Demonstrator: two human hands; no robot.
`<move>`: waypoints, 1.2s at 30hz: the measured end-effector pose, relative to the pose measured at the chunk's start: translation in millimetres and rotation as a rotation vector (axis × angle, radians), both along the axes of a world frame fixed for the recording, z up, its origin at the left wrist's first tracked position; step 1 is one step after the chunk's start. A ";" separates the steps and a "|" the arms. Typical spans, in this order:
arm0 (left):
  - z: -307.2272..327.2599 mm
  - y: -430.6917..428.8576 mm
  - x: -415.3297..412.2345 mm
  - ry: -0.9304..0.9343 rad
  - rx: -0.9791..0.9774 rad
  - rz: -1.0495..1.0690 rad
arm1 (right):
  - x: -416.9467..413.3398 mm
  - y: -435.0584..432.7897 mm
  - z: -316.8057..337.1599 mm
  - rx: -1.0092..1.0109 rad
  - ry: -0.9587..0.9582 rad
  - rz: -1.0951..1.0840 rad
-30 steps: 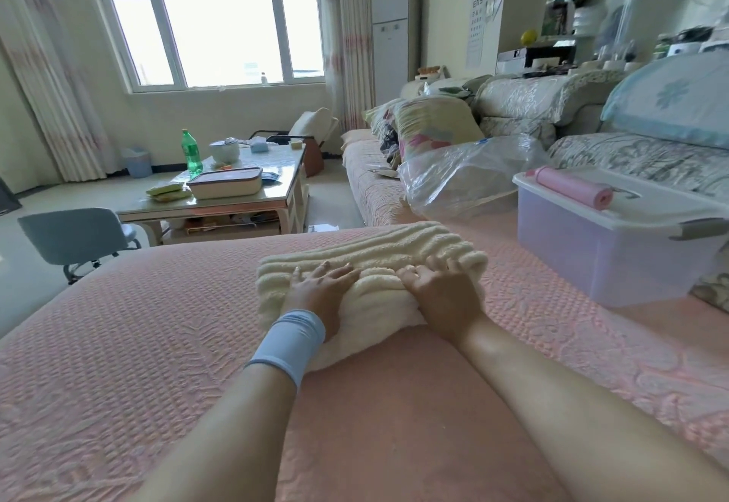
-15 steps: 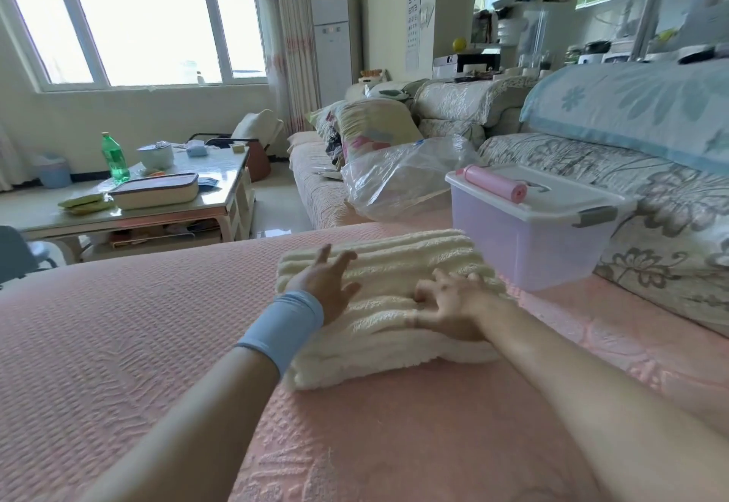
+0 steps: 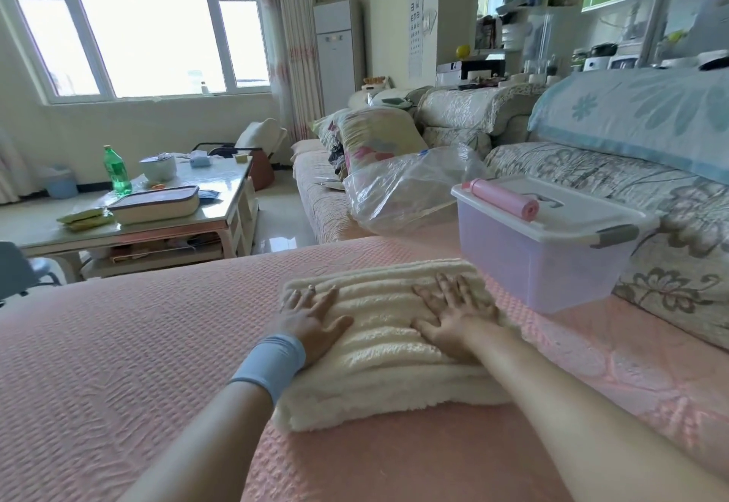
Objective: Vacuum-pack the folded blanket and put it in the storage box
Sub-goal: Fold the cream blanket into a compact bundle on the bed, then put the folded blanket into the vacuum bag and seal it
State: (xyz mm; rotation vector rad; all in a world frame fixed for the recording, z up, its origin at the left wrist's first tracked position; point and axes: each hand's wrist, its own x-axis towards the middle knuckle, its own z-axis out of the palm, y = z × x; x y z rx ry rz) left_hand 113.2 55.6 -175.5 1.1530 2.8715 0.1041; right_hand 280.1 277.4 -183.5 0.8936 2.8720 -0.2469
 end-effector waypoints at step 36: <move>-25.6 274.4 -310.1 0.164 0.240 -0.064 | -402.2 194.9 -5.4 -0.493 0.378 -0.220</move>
